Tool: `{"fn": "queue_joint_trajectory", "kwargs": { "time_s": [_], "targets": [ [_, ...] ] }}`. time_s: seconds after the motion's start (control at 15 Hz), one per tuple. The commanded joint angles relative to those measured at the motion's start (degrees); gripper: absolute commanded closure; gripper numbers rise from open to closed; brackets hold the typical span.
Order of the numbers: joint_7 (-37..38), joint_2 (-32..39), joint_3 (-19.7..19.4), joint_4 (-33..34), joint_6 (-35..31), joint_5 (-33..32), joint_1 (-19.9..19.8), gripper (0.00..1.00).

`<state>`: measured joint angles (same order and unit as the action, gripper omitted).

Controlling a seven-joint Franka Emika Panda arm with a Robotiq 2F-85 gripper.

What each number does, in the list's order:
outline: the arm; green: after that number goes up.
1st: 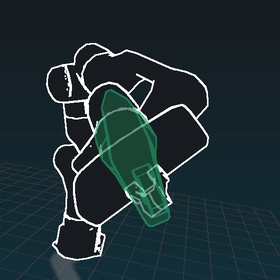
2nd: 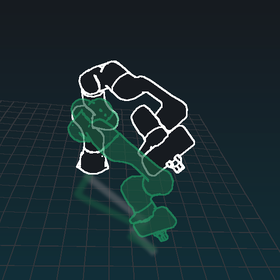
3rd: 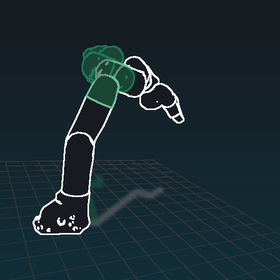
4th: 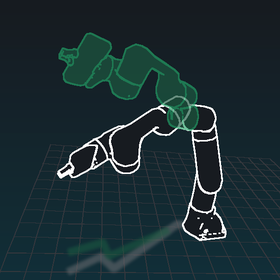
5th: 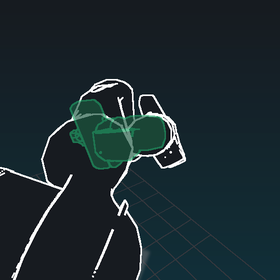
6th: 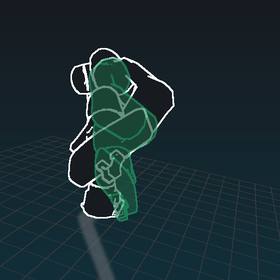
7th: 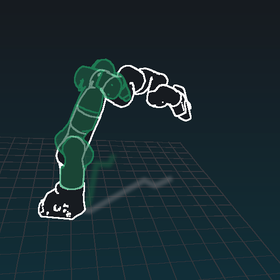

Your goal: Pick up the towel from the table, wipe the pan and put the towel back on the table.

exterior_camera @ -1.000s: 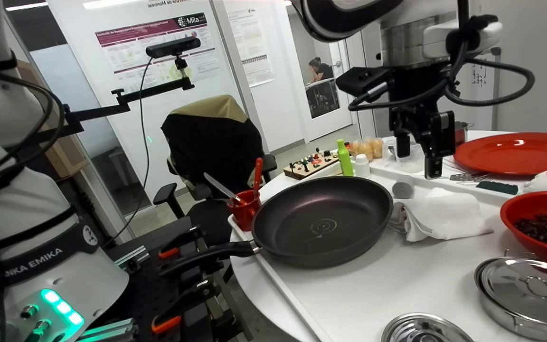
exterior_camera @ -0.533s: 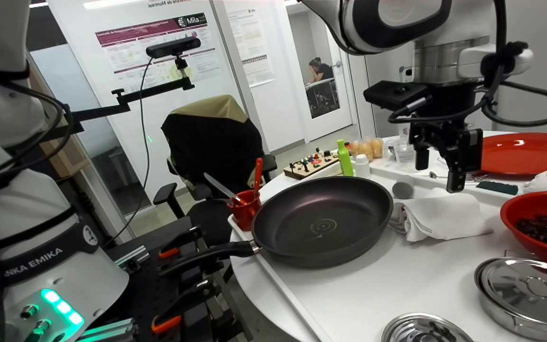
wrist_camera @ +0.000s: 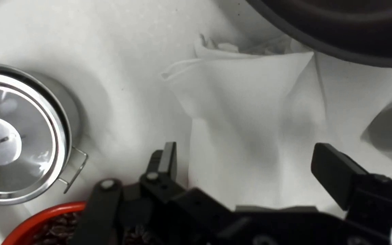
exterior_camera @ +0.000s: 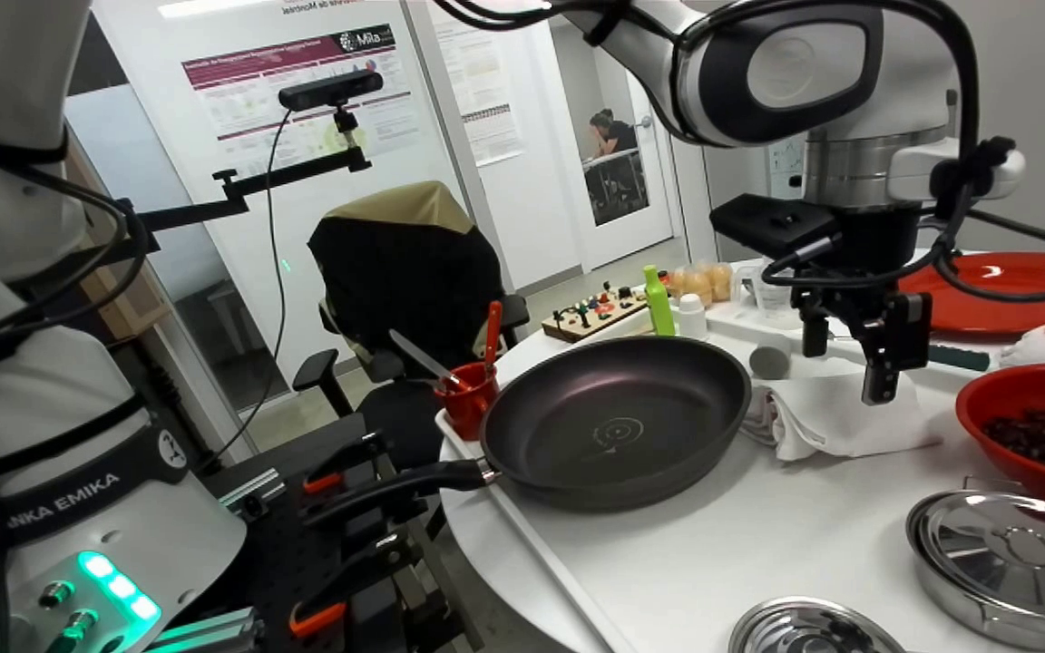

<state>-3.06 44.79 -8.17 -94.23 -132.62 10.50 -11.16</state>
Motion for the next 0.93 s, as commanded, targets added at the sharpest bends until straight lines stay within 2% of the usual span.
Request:
{"fn": "queue_joint_trajectory", "kwargs": {
  "time_s": [0.0, 0.4, 0.53, 0.87],
  "targets": [
    [1.46, 2.18, 1.33, 1.78, -1.0, -0.78, -1.01, 0.0],
    [2.16, 3.16, 1.85, 1.31, -2.52, -0.71, -1.09, 0.0],
    [2.29, 3.37, 1.86, 1.23, -2.69, -0.7, -1.14, 0.26],
    [3.08, 3.76, 1.59, 1.33, -2.47, -0.57, -1.58, 0.63]
  ]
}}
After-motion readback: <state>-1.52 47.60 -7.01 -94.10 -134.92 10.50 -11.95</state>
